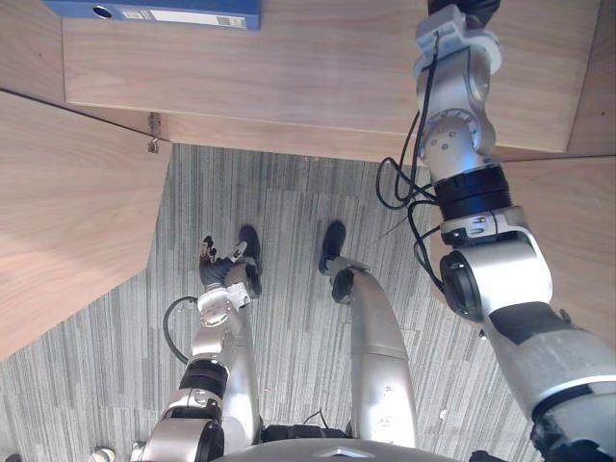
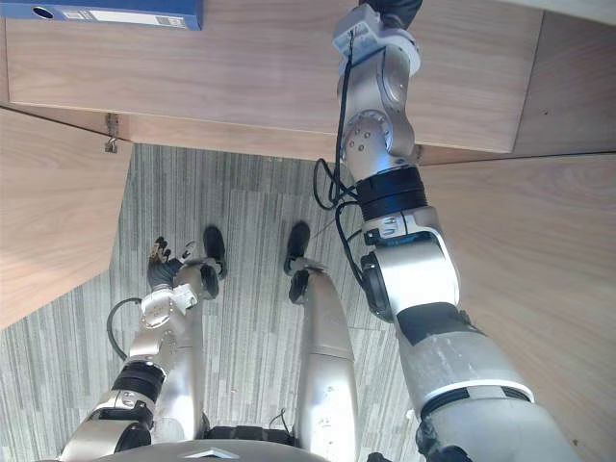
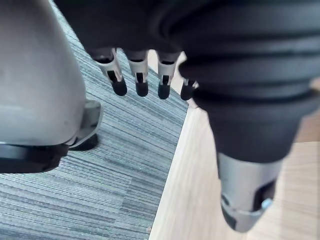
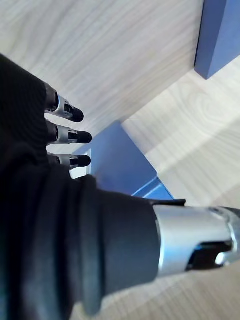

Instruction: Walk over to the cabinet, pick up the folder, carry it to the office cabinet, place the folder inside the office cabinet, then close the office cabinet door

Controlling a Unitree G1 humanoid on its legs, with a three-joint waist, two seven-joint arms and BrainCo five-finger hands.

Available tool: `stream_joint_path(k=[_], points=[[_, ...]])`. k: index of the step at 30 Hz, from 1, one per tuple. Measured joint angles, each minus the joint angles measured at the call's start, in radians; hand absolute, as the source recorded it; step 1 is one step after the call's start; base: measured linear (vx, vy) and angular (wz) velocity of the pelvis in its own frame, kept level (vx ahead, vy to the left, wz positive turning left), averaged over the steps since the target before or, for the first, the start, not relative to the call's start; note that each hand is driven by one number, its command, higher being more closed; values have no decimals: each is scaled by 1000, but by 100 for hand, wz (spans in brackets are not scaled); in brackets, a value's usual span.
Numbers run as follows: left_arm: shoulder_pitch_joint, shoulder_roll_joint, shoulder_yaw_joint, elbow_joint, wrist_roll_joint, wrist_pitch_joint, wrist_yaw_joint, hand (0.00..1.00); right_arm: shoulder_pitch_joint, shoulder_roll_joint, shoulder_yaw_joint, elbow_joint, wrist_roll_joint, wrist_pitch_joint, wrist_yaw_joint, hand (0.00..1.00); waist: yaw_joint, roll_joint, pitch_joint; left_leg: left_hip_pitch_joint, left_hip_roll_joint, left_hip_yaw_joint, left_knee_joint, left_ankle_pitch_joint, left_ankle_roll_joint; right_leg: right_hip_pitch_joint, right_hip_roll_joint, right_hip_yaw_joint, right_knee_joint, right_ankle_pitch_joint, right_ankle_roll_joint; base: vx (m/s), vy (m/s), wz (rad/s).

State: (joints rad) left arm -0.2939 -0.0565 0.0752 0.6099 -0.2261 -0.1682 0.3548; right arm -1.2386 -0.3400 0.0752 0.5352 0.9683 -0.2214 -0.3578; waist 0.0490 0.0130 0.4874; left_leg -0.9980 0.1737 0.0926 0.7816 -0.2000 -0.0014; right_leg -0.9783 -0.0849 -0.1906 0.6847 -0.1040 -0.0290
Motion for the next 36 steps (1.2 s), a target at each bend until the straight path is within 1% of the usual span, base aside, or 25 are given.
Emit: stream_joint_path(k=[5,7,11,17,20,24,26,30,33,36], points=[[0,1,-1,0,-6,-1,-13,0,80,-37,0,-14,26,0,30,0,2,0,0,3,1,5,0,0,1,3,0,1,-5,1,2,-6,1,0],[1,7,-1,0,-6,-1,-15,0,142,-61,0,-57,27,0,55,0,2,0,0,4,3,10,0,-1,1,5,2,1,-9,3,3,-39,8,-2],[2,15,-1,1,-6,-1,-20,0,199,-68,0,-91,26,0,91,0,0,-2,-1,8,9,16,0,-1,1,9,4,2,-15,9,4,-23,5,-4],[2,19,-2,5,-6,-1,-22,0,246,-72,2,-91,24,0,111,0,4,-3,-4,18,10,20,-1,-2,3,18,5,5,-18,11,4,-21,2,-1],[2,20,-4,10,-6,-1,-22,0,267,-72,33,-91,21,0,119,0,3,-2,-5,19,12,23,0,-3,4,18,5,6,-19,12,5,-11,2,-1],[2,22,-6,10,-5,-1,-33,0,302,-73,76,-91,3,6,133,0,3,-2,-5,19,12,24,0,-3,5,18,5,6,-19,12,5,0,0,0],[2,24,-7,10,-5,-1,-33,0,320,-74,105,-93,-32,10,141,0,3,-3,-5,19,12,24,0,-3,5,18,5,6,-20,12,5,0,0,0],[2,32,-7,10,-3,-1,-35,0,372,-89,173,-135,-93,29,191,0,3,-3,-5,19,13,24,0,-3,5,19,5,6,-20,12,5,0,0,0],[2,41,-9,11,-3,-1,-36,0,383,-110,202,-135,-134,33,226,0,3,-3,-5,20,13,23,0,-3,5,21,5,5,-20,13,5,0,0,0],[3,53,-12,12,5,-3,-37,0,401,-155,255,-136,-164,35,255,0,4,-9,-8,24,13,23,-1,-3,5,26,5,3,-25,13,6,0,0,0]])
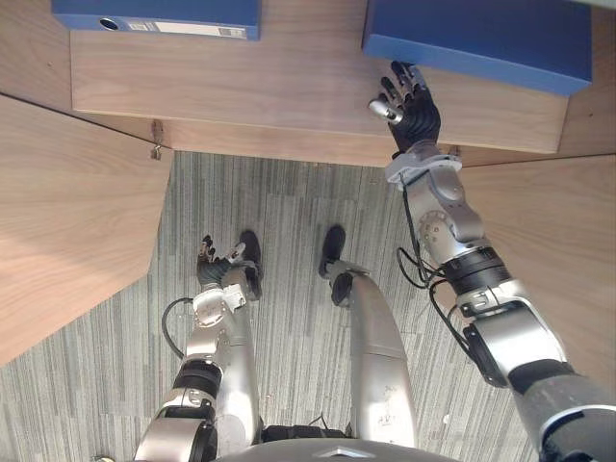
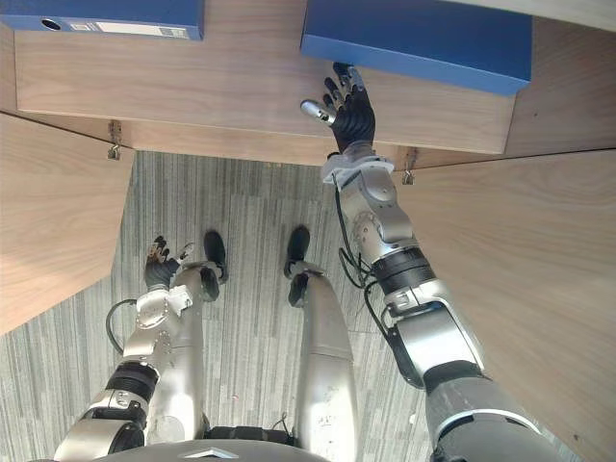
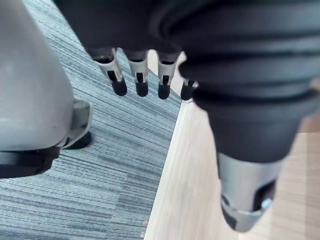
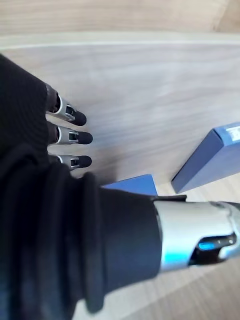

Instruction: Walk over to the cabinet, pick up the folder, carry it to the office cabinet, place the folder inside the office cabinet, then close the office cabinet door

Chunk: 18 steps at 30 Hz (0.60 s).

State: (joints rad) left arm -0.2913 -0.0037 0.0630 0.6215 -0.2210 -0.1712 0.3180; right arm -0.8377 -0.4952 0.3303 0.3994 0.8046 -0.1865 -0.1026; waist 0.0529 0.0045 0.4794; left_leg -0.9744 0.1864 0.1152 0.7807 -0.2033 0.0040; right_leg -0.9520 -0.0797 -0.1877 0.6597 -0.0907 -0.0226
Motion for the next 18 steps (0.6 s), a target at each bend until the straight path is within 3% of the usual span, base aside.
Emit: stream_joint_path(k=[5,8,13,18], points=[[15,24,-13,3,9,-7,-8,0,49,-82,83,-45,-141,20,55,0,-1,-37,-24,2,1,5,-12,0,0,1,0,-1,-14,3,2,0,0,0],[25,33,-27,28,10,-10,-24,0,75,-113,104,-78,-286,25,77,0,-1,-43,-27,15,3,11,-19,0,1,16,0,-1,-26,6,4,1,4,-1],[34,34,-25,29,10,-11,-27,0,81,-153,95,-79,-477,37,71,0,2,-48,-31,18,3,20,-25,-1,2,16,0,5,-35,11,9,-1,6,-2],[35,32,-24,29,23,-11,-34,0,146,-162,-1,-189,-683,38,20,0,4,-48,-31,19,3,22,-29,-1,2,16,-1,5,-36,11,9,0,0,0]])
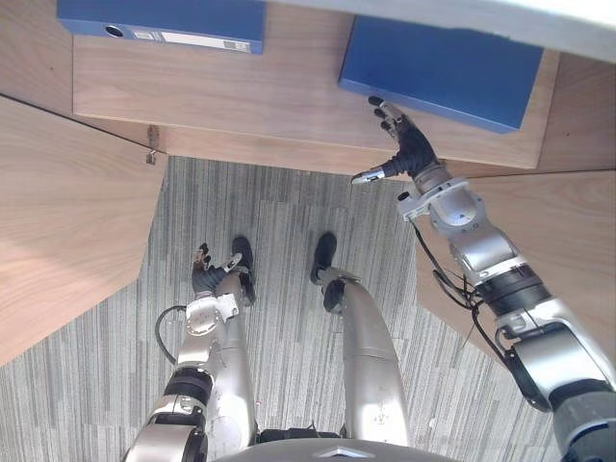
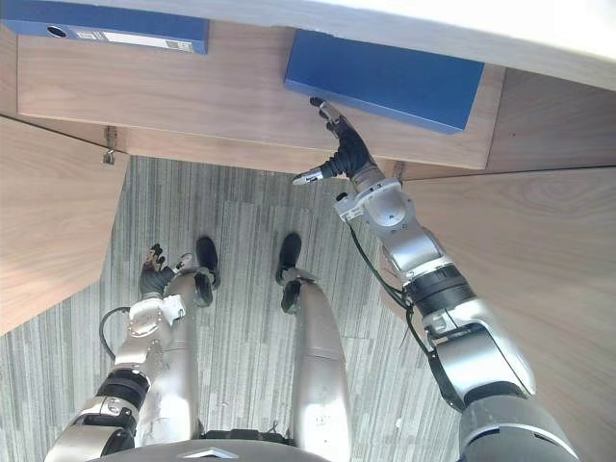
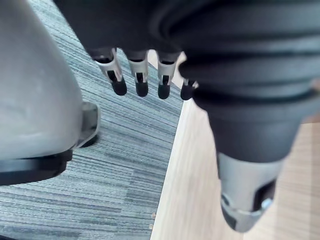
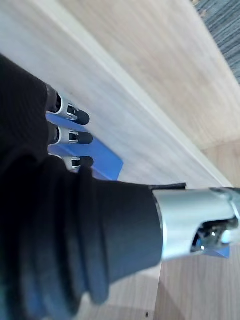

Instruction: Walk over to the cabinet, pick up the folder, carry it to the office cabinet, place the folder inside the office cabinet, then close the office cabinet door

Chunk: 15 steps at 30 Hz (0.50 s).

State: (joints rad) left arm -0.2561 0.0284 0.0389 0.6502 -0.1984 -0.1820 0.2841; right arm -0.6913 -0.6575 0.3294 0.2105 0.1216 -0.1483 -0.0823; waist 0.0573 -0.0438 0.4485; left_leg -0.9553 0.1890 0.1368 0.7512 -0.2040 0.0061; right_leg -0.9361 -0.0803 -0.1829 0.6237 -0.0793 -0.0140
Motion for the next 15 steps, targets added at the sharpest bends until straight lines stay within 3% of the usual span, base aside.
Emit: stream_joint_path(k=[1,2,6,10,15], points=[[0,0,0,0,11,0,-3,0,27,3,-42,-38,-38,-1,-24,0,1,0,0,0,0,0,-1,0,0,0,0,0,2,0,0,0,0,0],[1,0,1,0,14,0,-5,0,39,7,-64,-53,-55,-2,-35,100,0,0,0,1,0,1,-1,0,0,0,0,0,3,0,0,0,0,0],[2,-1,8,-5,49,0,-4,0,120,124,-207,-176,-177,-3,-148,100,-2,0,0,7,0,6,-5,0,0,0,0,6,0,0,0,0,0,0],[3,-11,39,-18,88,-4,10,0,165,234,-218,-242,-354,0,-235,100,-3,0,0,10,0,8,-9,0,0,-1,0,7,-1,-1,0,-8,-3,0],[10,-21,56,-55,106,-15,23,0,167,312,-213,-239,-546,37,-276,100,2,0,0,1,-3,9,-12,1,-1,-11,-2,7,-1,-1,0,0,0,0]])
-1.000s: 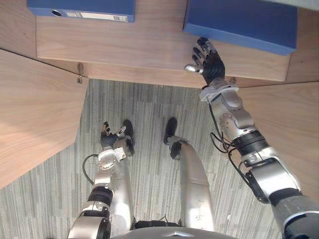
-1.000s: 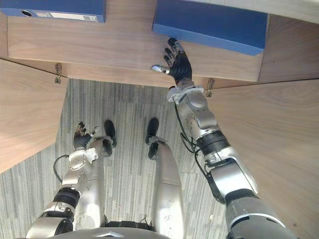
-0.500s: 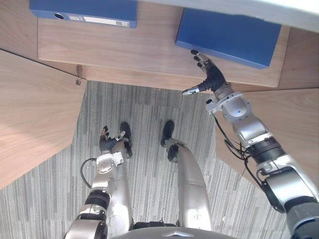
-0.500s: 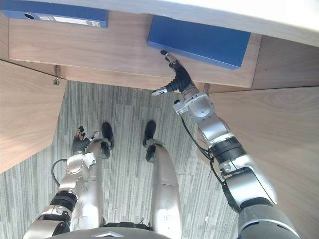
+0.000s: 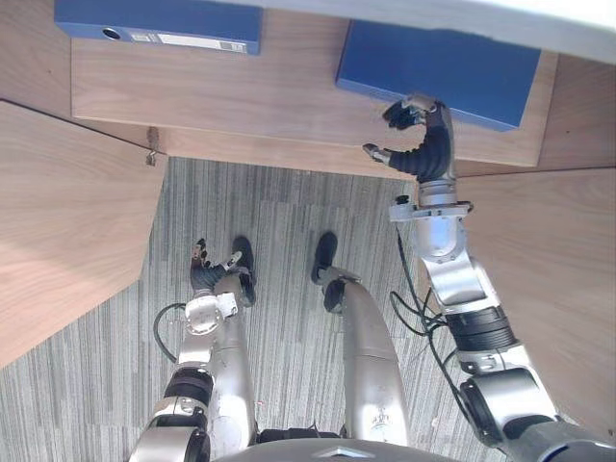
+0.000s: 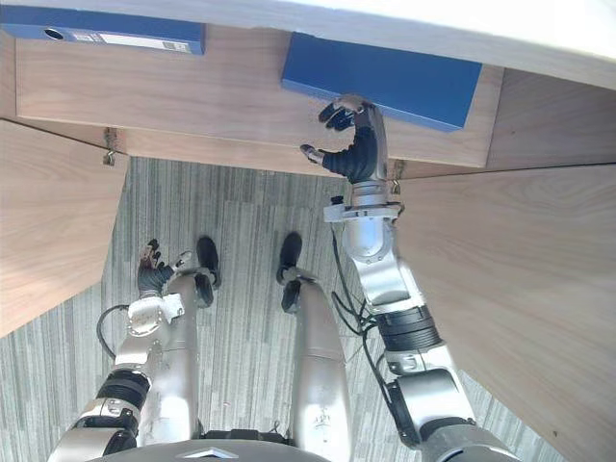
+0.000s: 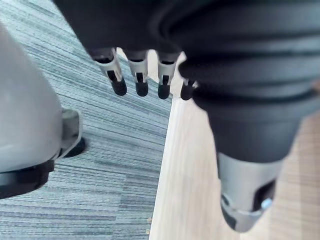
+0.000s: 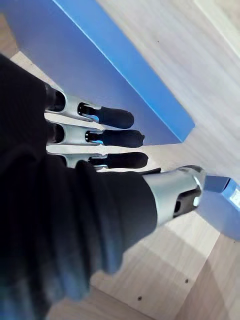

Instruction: Walk over to the cabinet, pick up the folder, carry it to the office cabinet, place the folder inside the office cabinet, then close the office cabinet door

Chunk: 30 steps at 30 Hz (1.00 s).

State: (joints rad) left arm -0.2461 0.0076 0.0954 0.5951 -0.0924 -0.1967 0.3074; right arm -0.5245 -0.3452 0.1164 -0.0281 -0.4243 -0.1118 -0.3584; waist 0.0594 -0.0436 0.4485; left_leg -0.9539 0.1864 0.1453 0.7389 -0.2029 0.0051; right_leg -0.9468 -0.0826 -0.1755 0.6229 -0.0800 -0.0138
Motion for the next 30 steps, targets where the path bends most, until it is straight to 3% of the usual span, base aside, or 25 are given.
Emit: stream_joint_path(k=[7,16,23,30], points=[[-8,-13,56,-35,18,-3,29,0,-99,71,32,170,-126,54,1,100,4,1,1,-58,-7,-10,10,12,3,-59,-7,-6,32,-4,-5,0,-1,5],[-24,-18,68,-33,17,-9,58,0,-199,98,43,349,-134,96,1,100,17,8,12,-111,-27,-40,17,28,-11,-104,-31,-29,66,-23,-4,-29,-8,11],[-37,-18,81,-34,16,-13,63,0,-230,98,39,379,-127,94,0,100,20,15,39,-113,-29,-39,10,31,-10,-103,-34,-32,54,-11,-13,-7,-1,1],[-36,-17,77,-46,15,-22,65,0,-242,72,41,379,-24,71,0,100,19,16,39,-121,-30,-33,-26,47,-5,-104,-36,-43,8,15,-18,-2,2,1]])
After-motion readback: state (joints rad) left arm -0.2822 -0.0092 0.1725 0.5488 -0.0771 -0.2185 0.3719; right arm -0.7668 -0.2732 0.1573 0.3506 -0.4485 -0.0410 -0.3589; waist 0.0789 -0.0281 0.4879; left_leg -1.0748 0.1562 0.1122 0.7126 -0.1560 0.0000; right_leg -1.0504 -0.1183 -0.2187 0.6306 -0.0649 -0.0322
